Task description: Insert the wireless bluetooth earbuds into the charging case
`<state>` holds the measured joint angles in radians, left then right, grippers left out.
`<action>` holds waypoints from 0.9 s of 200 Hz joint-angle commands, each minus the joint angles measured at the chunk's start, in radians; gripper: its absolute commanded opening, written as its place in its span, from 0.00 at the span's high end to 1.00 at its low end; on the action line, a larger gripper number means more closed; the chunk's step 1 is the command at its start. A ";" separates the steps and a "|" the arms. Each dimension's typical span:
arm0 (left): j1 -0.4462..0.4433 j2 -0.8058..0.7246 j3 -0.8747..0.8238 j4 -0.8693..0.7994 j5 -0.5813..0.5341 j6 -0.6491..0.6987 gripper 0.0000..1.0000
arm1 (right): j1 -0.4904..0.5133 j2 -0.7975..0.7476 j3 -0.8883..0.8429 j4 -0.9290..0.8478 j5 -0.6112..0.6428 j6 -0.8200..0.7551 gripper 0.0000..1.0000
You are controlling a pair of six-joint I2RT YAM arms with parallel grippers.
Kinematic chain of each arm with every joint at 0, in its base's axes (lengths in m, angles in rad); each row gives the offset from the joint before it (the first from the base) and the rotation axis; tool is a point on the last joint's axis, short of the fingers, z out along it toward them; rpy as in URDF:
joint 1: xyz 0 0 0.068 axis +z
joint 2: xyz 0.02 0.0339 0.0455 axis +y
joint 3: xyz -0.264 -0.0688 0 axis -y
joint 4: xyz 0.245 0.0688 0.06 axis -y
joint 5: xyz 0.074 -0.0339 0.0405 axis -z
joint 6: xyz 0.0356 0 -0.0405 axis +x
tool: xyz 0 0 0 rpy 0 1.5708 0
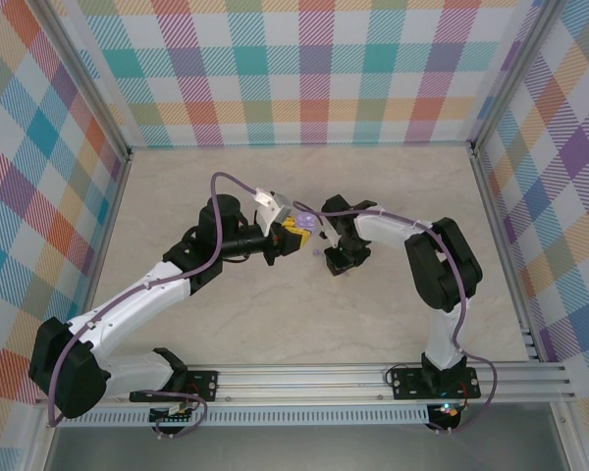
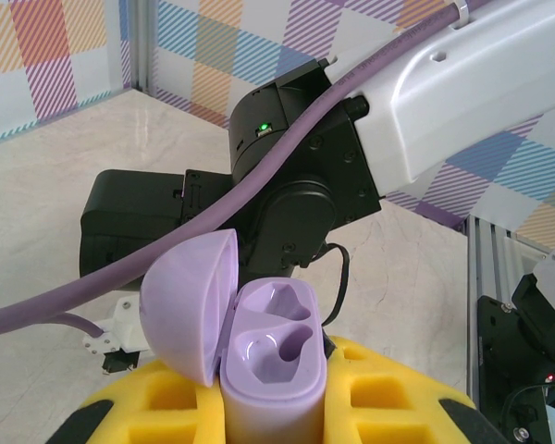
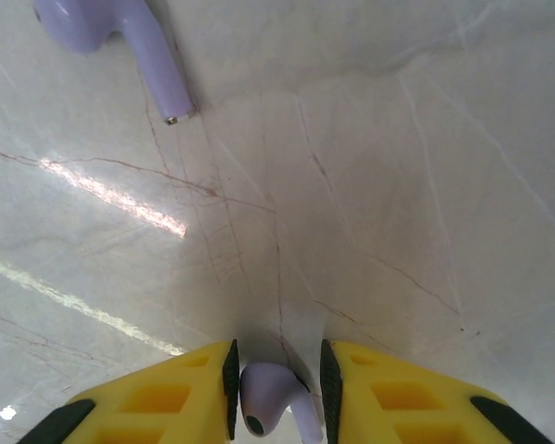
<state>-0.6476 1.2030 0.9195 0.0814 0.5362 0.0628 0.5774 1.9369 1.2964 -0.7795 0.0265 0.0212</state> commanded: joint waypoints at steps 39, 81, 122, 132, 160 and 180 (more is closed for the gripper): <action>-0.016 -0.020 -0.008 0.021 -0.007 -0.015 0.91 | 0.006 0.022 0.021 -0.044 0.073 0.038 0.71; -0.016 -0.015 -0.007 0.023 -0.006 -0.016 0.91 | 0.008 0.021 0.020 -0.066 0.083 0.061 0.68; -0.017 -0.014 -0.004 0.023 -0.005 -0.016 0.92 | 0.016 0.017 0.015 -0.073 0.080 0.061 0.65; -0.017 -0.014 -0.004 0.023 -0.005 -0.015 0.92 | 0.017 0.021 0.015 -0.070 0.079 0.062 0.66; -0.017 -0.016 -0.003 0.021 -0.005 -0.017 0.92 | 0.018 0.031 0.020 -0.076 0.086 0.074 0.69; -0.016 -0.016 -0.002 0.021 -0.005 -0.016 0.92 | 0.018 0.035 0.019 -0.074 0.087 0.082 0.71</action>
<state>-0.6479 1.2030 0.9195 0.0814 0.5297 0.0586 0.5858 1.9427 1.3022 -0.8158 0.0986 0.0776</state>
